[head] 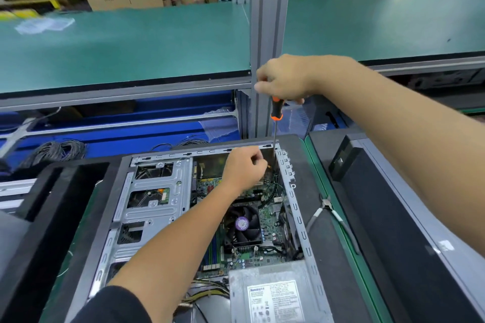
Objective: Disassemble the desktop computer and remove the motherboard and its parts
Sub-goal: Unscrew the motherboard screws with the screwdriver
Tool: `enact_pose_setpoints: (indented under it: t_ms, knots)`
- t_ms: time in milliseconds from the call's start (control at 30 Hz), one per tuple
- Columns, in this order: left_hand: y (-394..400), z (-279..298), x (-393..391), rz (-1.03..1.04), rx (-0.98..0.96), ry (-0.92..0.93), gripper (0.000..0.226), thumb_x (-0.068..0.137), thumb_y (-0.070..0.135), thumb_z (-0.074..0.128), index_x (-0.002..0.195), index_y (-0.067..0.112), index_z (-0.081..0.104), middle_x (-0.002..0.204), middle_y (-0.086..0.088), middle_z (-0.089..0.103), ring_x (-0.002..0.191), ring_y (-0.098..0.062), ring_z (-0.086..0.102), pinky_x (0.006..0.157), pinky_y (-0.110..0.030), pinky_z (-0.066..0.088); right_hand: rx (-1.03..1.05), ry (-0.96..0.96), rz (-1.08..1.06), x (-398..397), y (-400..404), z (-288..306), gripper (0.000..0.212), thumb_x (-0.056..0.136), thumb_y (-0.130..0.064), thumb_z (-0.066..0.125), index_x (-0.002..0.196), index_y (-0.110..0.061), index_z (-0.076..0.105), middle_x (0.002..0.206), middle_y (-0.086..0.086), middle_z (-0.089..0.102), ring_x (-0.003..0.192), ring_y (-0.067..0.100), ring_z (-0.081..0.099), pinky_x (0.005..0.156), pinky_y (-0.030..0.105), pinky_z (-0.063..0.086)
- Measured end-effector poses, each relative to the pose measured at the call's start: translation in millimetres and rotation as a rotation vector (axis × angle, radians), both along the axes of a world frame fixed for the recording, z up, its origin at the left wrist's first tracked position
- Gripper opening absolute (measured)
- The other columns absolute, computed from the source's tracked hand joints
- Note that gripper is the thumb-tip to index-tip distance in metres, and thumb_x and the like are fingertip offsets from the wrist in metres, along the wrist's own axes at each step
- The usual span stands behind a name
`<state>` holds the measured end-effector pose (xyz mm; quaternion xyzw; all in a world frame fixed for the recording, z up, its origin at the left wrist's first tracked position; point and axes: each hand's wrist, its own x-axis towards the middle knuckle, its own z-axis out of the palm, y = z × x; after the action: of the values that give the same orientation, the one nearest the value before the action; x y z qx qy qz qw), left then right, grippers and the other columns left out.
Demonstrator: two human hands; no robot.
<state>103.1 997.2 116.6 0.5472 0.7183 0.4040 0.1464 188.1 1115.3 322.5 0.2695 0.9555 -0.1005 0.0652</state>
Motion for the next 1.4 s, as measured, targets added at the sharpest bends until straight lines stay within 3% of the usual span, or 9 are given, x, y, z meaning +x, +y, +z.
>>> enact_pose_setpoints:
  t_ms: [100, 233, 333, 467, 533, 733, 1033, 1233, 1400]
  knots:
    - [-2, 29, -3, -0.023, 0.183, -0.055, 0.012, 0.077, 0.009, 0.05, 0.075, 0.007, 0.062, 0.066, -0.003, 0.06, 0.06, -0.015, 0.051, 0.055, -0.029, 0.041, 0.185, -0.072, -0.05, -2, -3, 1, 0.037, 0.098, -0.036, 0.035, 0.084, -0.009, 0.055, 0.067, 0.011, 0.063, 0.06, 0.029, 0.064, 0.057, 0.035, 0.048]
    - [15, 54, -8, -0.302, -0.039, -0.201, 0.03, 0.095, 0.006, 0.051, 0.124, 0.014, 0.048, 0.117, 0.002, 0.058, 0.105, -0.007, 0.054, 0.09, -0.011, 0.04, 0.147, -0.168, -0.041, -6, -11, 7, 0.038, 0.097, -0.038, 0.043, 0.083, -0.007, 0.061, 0.054, 0.007, 0.066, 0.054, 0.024, 0.063, 0.059, 0.033, 0.05]
    - [22, 54, 1, -0.341, -0.037, -0.34, 0.025, 0.099, -0.001, 0.039, 0.115, 0.013, 0.053, 0.107, -0.002, 0.064, 0.102, -0.01, 0.06, 0.09, -0.012, 0.043, 0.111, -0.221, -0.011, -4, -16, 13, 0.02, 0.094, -0.035, 0.055, 0.096, -0.015, 0.053, 0.063, 0.004, 0.068, 0.061, 0.023, 0.065, 0.06, 0.032, 0.047]
    - [30, 46, 10, -0.171, 0.041, -0.364, 0.038, 0.095, -0.007, 0.043, 0.077, 0.021, 0.062, 0.077, -0.002, 0.065, 0.076, -0.012, 0.066, 0.093, -0.044, 0.052, 0.12, -0.285, 0.063, 4, -22, 19, 0.025, 0.084, -0.013, 0.065, 0.101, -0.021, 0.049, 0.088, 0.002, 0.055, 0.076, 0.023, 0.053, 0.065, 0.036, 0.043]
    - [30, 44, 11, -0.127, 0.074, -0.353, 0.041, 0.092, -0.008, 0.046, 0.069, 0.022, 0.062, 0.073, -0.001, 0.064, 0.07, -0.013, 0.066, 0.087, -0.048, 0.054, 0.132, -0.265, 0.083, 6, -24, 20, 0.027, 0.082, -0.009, 0.064, 0.1, -0.021, 0.049, 0.088, -0.001, 0.052, 0.076, 0.021, 0.049, 0.068, 0.038, 0.043]
    - [29, 46, 12, -0.051, 0.131, -0.157, 0.016, 0.083, 0.008, 0.066, 0.067, 0.008, 0.064, 0.064, -0.002, 0.066, 0.064, -0.019, 0.061, 0.07, -0.035, 0.053, 0.12, -0.032, 0.014, 7, -20, 11, 0.031, 0.095, -0.048, 0.053, 0.09, -0.017, 0.05, 0.085, 0.001, 0.061, 0.076, 0.021, 0.056, 0.068, 0.034, 0.04]
    - [31, 51, 11, 0.002, 0.128, -0.11, 0.042, 0.081, 0.022, 0.073, 0.058, 0.018, 0.039, 0.054, 0.003, 0.043, 0.051, -0.007, 0.035, 0.053, -0.021, 0.032, 0.154, 0.01, -0.162, 6, -16, 1, 0.059, 0.094, -0.063, 0.043, 0.084, -0.006, 0.055, 0.046, 0.005, 0.062, 0.041, 0.02, 0.065, 0.052, 0.03, 0.05]
    - [34, 49, 12, 0.014, 0.108, -0.153, 0.044, 0.079, 0.024, 0.076, 0.058, 0.017, 0.037, 0.055, 0.005, 0.043, 0.051, -0.006, 0.035, 0.053, -0.024, 0.032, 0.121, 0.034, -0.115, 5, -15, -4, 0.042, 0.093, -0.045, 0.059, 0.077, -0.006, 0.058, 0.035, -0.004, 0.056, 0.042, 0.014, 0.062, 0.049, 0.025, 0.043]
    - [29, 47, 7, -0.123, 0.035, -0.225, 0.007, 0.087, 0.016, 0.069, 0.091, 0.012, 0.066, 0.083, -0.003, 0.068, 0.077, -0.012, 0.061, 0.077, -0.023, 0.049, 0.144, 0.03, 0.054, 10, -18, 2, 0.026, 0.078, -0.018, 0.077, 0.095, -0.019, 0.057, 0.079, -0.008, 0.056, 0.076, 0.017, 0.055, 0.064, 0.03, 0.04]
